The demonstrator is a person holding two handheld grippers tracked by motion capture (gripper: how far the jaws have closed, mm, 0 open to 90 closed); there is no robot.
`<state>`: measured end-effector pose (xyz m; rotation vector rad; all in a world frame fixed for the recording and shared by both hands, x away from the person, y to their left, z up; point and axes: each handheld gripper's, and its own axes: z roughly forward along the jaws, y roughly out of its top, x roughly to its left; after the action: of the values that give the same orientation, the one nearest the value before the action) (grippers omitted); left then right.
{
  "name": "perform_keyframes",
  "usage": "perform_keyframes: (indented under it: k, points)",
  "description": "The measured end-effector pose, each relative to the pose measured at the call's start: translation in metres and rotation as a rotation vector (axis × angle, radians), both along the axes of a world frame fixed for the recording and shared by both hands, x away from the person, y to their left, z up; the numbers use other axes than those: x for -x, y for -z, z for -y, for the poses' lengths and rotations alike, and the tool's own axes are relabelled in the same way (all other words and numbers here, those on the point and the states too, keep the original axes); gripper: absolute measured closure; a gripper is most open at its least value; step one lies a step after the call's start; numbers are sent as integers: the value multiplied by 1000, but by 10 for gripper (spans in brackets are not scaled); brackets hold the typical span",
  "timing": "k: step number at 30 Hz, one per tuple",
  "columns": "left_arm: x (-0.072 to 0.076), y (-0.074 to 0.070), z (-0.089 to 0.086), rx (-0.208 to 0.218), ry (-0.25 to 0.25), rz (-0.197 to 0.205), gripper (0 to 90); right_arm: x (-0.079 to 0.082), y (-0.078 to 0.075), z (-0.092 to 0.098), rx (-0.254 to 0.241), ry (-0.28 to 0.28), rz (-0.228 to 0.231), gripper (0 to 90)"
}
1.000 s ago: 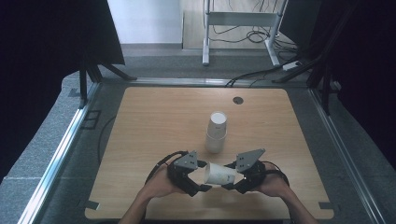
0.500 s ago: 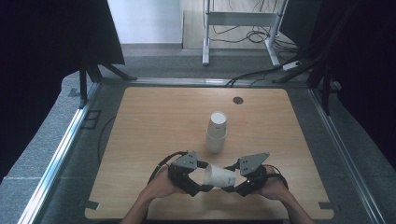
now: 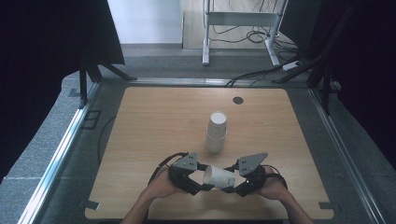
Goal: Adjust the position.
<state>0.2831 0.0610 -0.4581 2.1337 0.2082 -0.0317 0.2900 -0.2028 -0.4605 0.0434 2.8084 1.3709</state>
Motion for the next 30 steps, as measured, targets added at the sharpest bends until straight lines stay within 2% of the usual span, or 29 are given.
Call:
perform_keyframes:
  k: [14, 20, 30]
  points:
    - [1, 0, -1, -1, 3, 8, 402, -2, 2, -1, 15, 0, -12, 371]
    - [-1, 0, 2, 6, -4, -24, 291, 0, 1, -2, 29, 1, -14, 372]
    - [-1, 0, 5, 31, -17, -45, 257, 0, 2, -5, 37, -2, -14, 372]
